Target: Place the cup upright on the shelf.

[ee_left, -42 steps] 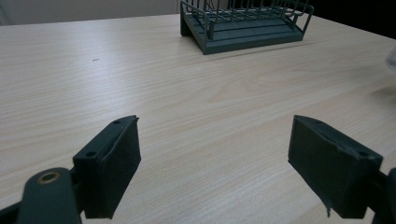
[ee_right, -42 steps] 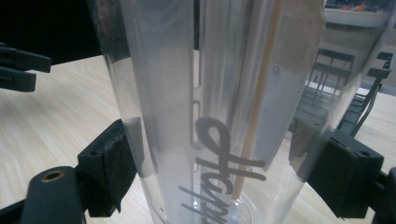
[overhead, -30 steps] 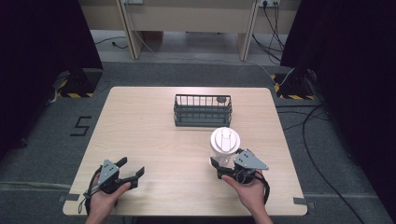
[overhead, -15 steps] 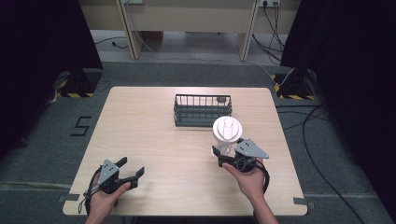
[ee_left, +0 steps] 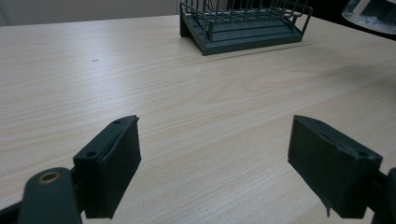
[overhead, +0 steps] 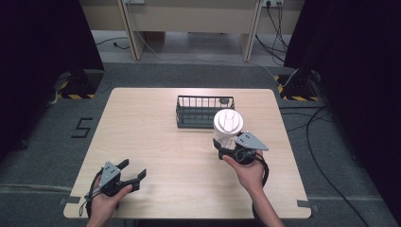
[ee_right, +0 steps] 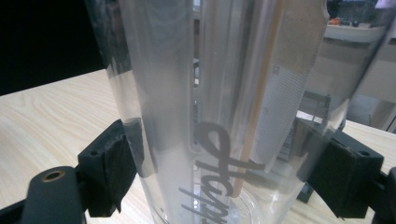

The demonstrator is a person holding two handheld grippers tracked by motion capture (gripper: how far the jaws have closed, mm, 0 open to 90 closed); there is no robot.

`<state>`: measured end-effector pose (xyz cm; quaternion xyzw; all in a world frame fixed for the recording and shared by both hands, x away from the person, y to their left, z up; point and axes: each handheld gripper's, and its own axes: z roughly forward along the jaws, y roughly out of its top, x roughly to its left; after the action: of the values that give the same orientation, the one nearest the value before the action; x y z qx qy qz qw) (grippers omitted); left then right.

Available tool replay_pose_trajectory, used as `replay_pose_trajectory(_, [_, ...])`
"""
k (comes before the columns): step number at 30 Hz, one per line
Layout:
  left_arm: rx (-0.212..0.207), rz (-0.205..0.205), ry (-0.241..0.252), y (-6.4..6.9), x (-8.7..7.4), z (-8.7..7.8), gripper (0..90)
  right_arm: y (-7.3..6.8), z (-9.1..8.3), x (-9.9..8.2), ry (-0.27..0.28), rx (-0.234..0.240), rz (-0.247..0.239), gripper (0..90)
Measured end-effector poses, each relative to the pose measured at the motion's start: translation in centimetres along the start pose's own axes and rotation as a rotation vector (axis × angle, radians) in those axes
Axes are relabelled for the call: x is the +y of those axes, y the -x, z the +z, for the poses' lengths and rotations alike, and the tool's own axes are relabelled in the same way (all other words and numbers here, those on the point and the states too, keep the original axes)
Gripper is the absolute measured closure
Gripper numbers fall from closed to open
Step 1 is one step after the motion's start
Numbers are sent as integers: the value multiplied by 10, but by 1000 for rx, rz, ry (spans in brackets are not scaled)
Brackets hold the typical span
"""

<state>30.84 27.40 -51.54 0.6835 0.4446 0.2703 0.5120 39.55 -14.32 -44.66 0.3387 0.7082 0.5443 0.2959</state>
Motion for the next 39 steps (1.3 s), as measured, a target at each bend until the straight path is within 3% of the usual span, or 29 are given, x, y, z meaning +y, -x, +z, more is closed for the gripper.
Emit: replay_pose_trajectory(39, [-6,2,1,0,0,0,166,13,45,29,10,-49,41,184])
